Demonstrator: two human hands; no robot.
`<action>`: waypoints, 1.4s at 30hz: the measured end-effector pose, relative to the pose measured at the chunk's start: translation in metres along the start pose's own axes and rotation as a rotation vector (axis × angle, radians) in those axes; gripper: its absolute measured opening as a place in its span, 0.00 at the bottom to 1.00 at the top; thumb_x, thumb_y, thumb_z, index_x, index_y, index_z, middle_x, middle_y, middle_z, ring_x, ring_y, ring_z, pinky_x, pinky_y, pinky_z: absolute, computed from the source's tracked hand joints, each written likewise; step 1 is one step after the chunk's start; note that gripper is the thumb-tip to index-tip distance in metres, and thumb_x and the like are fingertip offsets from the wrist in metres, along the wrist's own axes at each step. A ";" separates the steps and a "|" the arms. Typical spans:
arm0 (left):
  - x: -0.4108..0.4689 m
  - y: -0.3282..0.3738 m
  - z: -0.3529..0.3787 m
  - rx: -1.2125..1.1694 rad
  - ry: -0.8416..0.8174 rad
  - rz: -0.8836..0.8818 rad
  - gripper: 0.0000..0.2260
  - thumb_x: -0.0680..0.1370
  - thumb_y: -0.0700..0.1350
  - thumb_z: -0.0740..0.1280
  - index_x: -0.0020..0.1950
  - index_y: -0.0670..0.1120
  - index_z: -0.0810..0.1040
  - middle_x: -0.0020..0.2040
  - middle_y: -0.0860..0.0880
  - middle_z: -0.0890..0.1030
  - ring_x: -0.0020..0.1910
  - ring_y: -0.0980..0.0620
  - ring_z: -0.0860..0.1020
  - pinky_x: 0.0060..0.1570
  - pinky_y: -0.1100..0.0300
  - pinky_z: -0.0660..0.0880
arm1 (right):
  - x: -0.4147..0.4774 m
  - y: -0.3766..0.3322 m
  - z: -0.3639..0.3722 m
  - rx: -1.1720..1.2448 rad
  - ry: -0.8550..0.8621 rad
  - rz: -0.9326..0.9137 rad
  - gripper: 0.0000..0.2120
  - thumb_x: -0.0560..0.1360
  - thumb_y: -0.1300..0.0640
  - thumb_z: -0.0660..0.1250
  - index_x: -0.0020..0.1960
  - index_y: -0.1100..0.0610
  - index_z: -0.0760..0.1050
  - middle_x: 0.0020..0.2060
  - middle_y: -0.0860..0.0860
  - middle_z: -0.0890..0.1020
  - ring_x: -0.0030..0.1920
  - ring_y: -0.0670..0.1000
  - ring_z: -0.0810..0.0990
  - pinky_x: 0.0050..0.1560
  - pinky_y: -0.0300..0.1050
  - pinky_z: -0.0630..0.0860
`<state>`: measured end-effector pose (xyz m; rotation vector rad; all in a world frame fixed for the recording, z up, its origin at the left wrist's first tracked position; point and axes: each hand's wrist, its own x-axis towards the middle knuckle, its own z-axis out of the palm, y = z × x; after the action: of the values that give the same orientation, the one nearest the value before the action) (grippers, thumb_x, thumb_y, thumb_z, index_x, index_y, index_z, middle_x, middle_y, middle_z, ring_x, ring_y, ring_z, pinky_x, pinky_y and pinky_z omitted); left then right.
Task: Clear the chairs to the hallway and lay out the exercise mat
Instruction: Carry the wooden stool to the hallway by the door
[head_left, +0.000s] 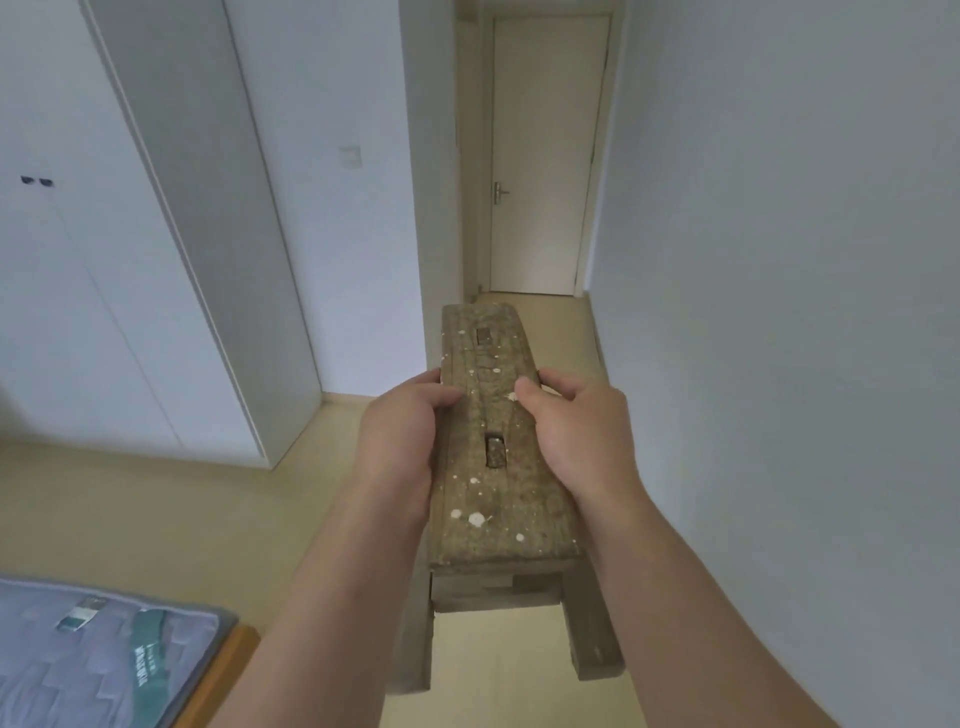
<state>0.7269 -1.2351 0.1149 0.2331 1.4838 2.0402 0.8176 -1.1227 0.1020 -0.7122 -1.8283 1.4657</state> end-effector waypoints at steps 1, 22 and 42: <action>0.017 0.001 0.003 0.008 -0.022 -0.001 0.16 0.74 0.35 0.62 0.48 0.46 0.89 0.47 0.40 0.87 0.43 0.41 0.87 0.37 0.49 0.83 | 0.014 0.002 0.002 -0.016 0.024 0.009 0.15 0.78 0.54 0.70 0.35 0.40 0.77 0.28 0.28 0.79 0.32 0.31 0.80 0.28 0.25 0.71; 0.409 0.004 0.160 0.077 -0.158 -0.020 0.16 0.75 0.34 0.64 0.45 0.49 0.89 0.47 0.42 0.88 0.44 0.43 0.87 0.38 0.51 0.83 | 0.404 0.102 -0.014 -0.006 0.242 0.082 0.10 0.77 0.51 0.71 0.58 0.48 0.83 0.34 0.33 0.82 0.40 0.33 0.82 0.44 0.31 0.76; 0.784 0.030 0.299 0.056 -0.143 -0.054 0.15 0.75 0.33 0.65 0.44 0.49 0.89 0.44 0.43 0.88 0.40 0.44 0.87 0.32 0.54 0.82 | 0.799 0.171 -0.016 -0.042 0.249 0.115 0.12 0.78 0.51 0.70 0.60 0.50 0.84 0.34 0.32 0.83 0.37 0.33 0.82 0.32 0.27 0.73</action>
<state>0.2252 -0.5624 0.0938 0.3498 1.4453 1.8996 0.3346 -0.4639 0.0718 -0.9891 -1.6545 1.3454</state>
